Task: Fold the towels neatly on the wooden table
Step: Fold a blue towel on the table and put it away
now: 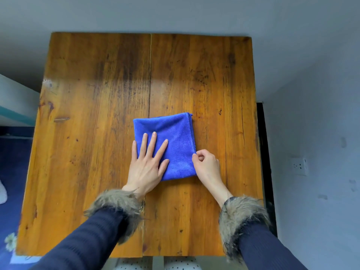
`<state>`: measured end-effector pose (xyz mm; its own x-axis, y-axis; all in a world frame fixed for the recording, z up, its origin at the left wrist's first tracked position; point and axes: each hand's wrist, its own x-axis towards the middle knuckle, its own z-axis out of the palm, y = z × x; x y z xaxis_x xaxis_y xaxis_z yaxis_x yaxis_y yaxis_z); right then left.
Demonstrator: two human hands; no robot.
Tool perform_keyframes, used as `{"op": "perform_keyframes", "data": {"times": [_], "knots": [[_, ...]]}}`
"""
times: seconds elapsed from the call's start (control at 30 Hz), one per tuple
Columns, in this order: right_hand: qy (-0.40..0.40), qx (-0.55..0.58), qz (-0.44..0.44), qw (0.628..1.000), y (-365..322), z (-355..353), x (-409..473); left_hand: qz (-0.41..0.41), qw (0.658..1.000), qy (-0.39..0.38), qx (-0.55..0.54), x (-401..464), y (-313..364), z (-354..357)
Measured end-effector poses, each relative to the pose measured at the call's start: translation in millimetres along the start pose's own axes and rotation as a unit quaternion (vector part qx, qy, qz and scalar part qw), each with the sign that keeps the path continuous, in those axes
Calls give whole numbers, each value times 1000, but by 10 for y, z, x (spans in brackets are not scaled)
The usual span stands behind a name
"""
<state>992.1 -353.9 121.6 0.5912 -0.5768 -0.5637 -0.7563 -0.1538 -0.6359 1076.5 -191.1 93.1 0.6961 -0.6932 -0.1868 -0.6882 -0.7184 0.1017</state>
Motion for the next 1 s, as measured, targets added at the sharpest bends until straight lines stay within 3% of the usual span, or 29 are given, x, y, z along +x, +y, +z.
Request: {"op": "perform_keyframes", "data": {"times": [0.07,0.17,0.23,0.3,0.47,0.8,0.9,1.0], "knots": [[62,-16,-21,998,-7,53,-20,4,1000,-4,10,26,14,38],[180,-121,-213,953,-59,201,-79,16,1000,20,-3,71,28,38],[178,-196,-319,910,-110,325,-23,24,999,42,-13,117,-6,41],[150,-252,-360,886,-156,427,129,12,997,69,-25,199,-72,48],[123,-305,-347,879,-97,527,519,-10,995,90,-51,392,-190,60],[101,-292,-322,895,-69,506,541,-15,997,30,-64,413,-204,74],[63,-240,-312,917,-140,433,507,-20,994,10,-110,389,-197,-72],[85,-103,-278,951,-223,292,419,-48,969,73,-231,296,-262,-246]]}}
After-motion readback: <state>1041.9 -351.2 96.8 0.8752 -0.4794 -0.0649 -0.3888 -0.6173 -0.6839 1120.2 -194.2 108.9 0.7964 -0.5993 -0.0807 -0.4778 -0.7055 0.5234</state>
